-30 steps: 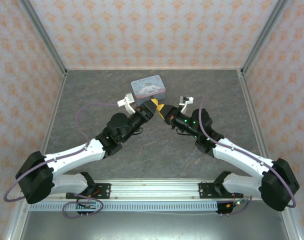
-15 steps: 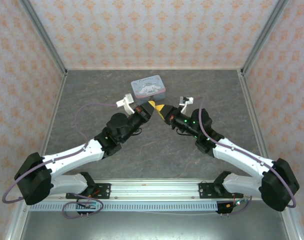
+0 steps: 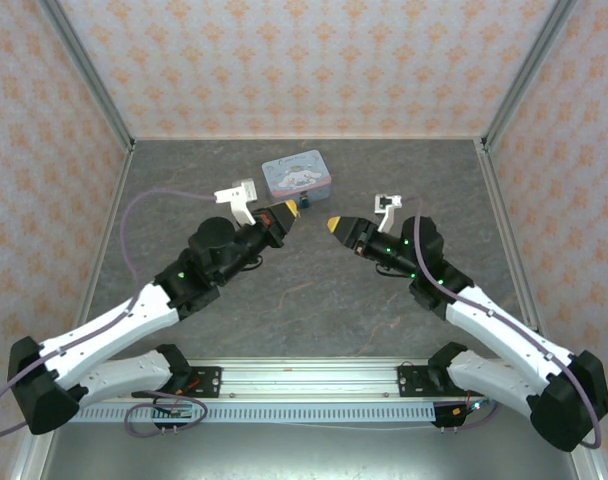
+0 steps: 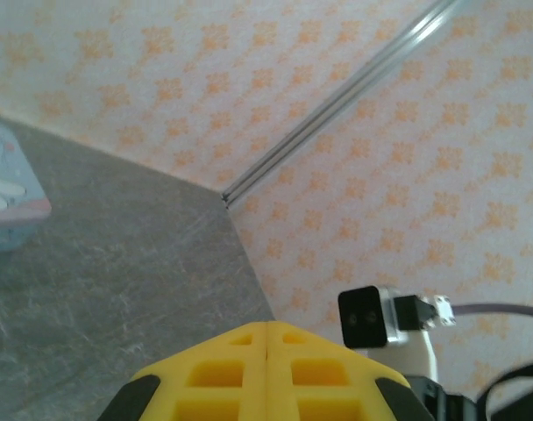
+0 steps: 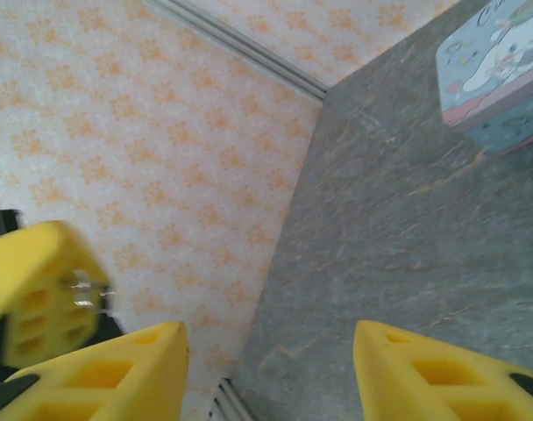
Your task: Unlock the padlock with the key
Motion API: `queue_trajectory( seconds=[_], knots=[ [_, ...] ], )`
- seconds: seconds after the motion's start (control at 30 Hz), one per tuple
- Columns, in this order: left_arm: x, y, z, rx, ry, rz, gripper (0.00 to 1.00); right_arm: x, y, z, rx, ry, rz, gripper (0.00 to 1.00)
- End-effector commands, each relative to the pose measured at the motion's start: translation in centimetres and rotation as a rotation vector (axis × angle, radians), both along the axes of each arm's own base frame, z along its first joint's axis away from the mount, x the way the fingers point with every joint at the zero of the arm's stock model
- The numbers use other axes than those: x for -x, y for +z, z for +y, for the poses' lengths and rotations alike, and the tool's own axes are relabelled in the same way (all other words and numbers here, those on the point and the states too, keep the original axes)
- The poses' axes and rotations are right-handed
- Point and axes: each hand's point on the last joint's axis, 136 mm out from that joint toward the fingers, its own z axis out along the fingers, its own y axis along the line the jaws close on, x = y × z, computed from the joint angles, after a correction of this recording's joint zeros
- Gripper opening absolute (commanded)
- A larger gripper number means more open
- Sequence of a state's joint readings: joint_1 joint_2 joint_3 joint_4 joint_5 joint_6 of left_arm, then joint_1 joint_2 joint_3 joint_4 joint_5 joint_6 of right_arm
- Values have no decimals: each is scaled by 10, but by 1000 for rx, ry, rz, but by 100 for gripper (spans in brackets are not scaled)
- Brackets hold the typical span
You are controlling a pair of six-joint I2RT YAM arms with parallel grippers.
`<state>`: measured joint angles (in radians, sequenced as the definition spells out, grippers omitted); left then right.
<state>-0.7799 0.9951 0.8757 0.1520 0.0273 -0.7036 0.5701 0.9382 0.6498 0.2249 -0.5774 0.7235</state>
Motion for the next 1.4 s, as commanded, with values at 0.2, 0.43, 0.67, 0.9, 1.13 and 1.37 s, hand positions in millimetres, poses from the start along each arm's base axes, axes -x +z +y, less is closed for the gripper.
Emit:
queue_trajectory(
  seconds=[0.2,0.43,0.67,0.9,1.13,1.37],
  knots=[
    [50,21,-13,-320,-336,-119,0,67,69,18,-28,408,-366,57],
    [59,38,-24,-352,-423,-134,0,89,92,32,-19,501,-487,57],
    [57,39,-32,-344,-450,-130,0,83,102,46,-31,523,-498,53],
    [54,36,-35,-338,-454,-124,0,76,105,56,-47,532,-488,47],
    [53,34,-36,-341,-458,-118,0,74,104,59,-54,530,-481,33],
    [51,31,-37,-345,-456,-111,0,75,103,60,-57,539,-474,15]
  ],
)
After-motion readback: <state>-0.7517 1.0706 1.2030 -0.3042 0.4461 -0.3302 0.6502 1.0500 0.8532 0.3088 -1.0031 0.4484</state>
